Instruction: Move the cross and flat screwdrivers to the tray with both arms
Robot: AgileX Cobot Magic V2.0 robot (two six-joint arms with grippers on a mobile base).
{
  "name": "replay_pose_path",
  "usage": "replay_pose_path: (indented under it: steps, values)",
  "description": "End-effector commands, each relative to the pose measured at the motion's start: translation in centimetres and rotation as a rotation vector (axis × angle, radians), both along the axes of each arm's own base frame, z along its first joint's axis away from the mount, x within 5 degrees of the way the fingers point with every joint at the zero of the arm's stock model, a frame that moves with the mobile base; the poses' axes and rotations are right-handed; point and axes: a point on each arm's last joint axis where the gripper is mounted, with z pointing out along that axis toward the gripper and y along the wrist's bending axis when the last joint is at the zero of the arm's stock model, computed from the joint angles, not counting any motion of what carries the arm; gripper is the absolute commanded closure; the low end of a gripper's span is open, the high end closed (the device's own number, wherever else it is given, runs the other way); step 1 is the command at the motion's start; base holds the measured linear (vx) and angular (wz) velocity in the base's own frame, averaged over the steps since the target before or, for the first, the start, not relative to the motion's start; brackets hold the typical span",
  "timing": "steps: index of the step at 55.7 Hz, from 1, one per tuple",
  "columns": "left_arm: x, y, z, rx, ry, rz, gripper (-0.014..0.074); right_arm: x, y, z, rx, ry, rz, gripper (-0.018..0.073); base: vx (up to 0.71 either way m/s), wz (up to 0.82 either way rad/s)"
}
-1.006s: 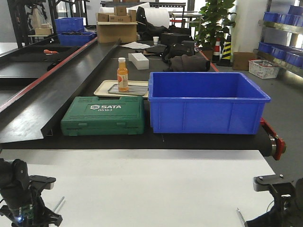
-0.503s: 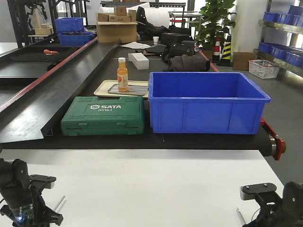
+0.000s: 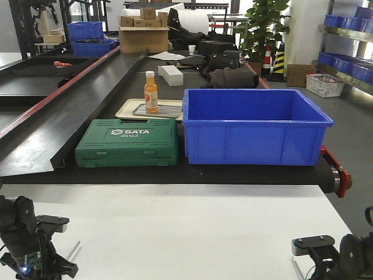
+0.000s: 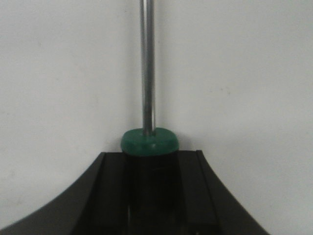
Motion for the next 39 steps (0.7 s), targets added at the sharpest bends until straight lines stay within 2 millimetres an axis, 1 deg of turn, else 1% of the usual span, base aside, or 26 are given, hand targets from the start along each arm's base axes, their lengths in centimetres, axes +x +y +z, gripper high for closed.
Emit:
replay_pose_path:
  steps: [1,10,16,21,23,31,36,39]
  values:
    - [0.4,-0.4,1.2,-0.032,-0.048,0.027,0.0596,0.5,-0.1,1.0,0.001,-0.040,-0.006,0.0129,0.00,0.00]
    - [0.4,-0.4,1.2,-0.032,-0.051,0.025,0.0596,0.1,-0.1,0.7,0.005,0.015,-0.004,0.0281,0.00,0.00]
    - [0.5,-0.4,1.2,-0.032,-0.056,0.026,0.0596,-0.5,-0.1,0.6,0.009,0.078,0.000,0.0426,0.00,0.00]
    - [0.6,-0.4,1.2,-0.031,-0.068,0.028,0.0596,-0.7,-0.1,0.5,0.009,0.101,0.003,0.0521,0.00,0.00]
    - [0.6,-0.4,1.2,-0.030,-0.073,0.028,0.0596,-0.7,-0.1,0.5,0.009,0.101,0.003,0.0575,0.00,0.00]
    - [0.7,-0.4,1.7,-0.039,-0.095,0.035,0.0596,-0.5,-0.1,1.1,0.001,0.066,0.032,0.0573,0.00,0.00]
    - [0.9,-0.5,2.9,-0.050,-0.139,0.037,0.0596,-0.3,0.0,2.6,0.000,-0.005,0.033,0.0571,0.00,0.00]
    - [0.9,-0.7,4.3,-0.066,-0.187,0.042,0.0596,-0.2,0.0,4.1,0.010,-0.064,0.022,0.0571,0.00,0.00]
